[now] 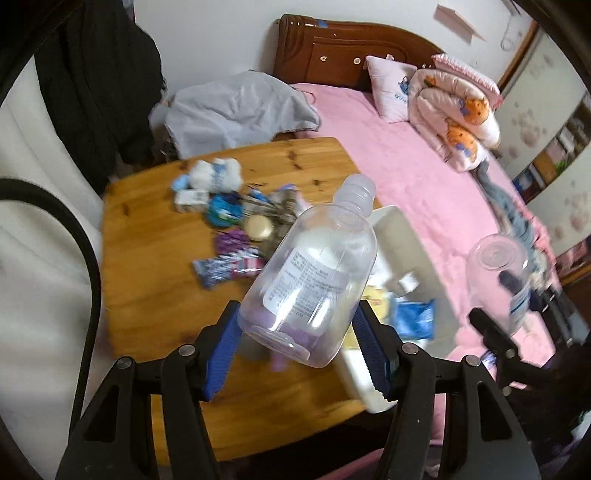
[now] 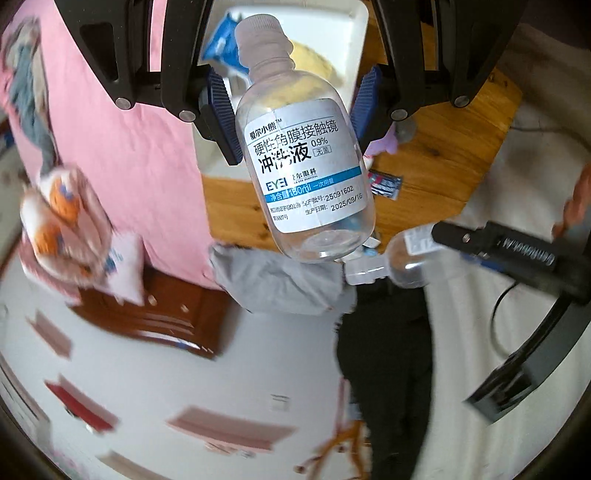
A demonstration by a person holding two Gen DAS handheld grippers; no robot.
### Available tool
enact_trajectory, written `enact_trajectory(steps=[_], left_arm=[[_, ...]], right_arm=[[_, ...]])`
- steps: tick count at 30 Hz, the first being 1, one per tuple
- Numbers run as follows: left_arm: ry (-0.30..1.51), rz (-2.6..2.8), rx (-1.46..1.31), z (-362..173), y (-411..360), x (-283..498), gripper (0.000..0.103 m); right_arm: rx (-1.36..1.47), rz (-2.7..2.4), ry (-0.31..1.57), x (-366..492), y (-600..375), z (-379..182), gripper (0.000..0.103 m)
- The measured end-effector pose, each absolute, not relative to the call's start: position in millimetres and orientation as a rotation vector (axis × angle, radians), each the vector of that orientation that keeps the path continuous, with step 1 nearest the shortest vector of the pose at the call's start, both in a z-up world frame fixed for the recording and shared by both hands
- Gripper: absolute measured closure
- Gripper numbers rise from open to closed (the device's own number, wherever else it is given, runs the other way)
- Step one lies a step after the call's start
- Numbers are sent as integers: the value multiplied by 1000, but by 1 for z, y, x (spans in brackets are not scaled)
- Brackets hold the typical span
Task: Organize objects
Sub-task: 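Carry both bottles over the white tray and open both grippers to drop them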
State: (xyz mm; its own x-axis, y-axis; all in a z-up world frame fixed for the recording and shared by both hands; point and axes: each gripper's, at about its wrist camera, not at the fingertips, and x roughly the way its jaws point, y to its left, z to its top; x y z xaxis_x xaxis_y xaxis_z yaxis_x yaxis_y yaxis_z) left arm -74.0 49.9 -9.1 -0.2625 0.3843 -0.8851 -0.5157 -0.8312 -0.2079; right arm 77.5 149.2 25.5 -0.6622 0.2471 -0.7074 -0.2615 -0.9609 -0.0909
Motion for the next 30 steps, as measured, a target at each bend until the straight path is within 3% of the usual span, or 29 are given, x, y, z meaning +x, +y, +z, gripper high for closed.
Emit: enact_trajectory(steps=[11,27,28,30], left_arm=[[136,2048,-1521,-69,128,-66,38],[66,1999,-1666,-126,165,-70,37],[61,1997,-1666,-127,165,-69,36],[65,1997,-1668,-128,165,-67,24]], right_arm=[[-1183,2460,421,100,205,-18,46],[-1319,2305,575,100,238,-66,41],[-1332,2298,569,99,238,-69,41],[-1348,2286,537,98,236,-72,40]])
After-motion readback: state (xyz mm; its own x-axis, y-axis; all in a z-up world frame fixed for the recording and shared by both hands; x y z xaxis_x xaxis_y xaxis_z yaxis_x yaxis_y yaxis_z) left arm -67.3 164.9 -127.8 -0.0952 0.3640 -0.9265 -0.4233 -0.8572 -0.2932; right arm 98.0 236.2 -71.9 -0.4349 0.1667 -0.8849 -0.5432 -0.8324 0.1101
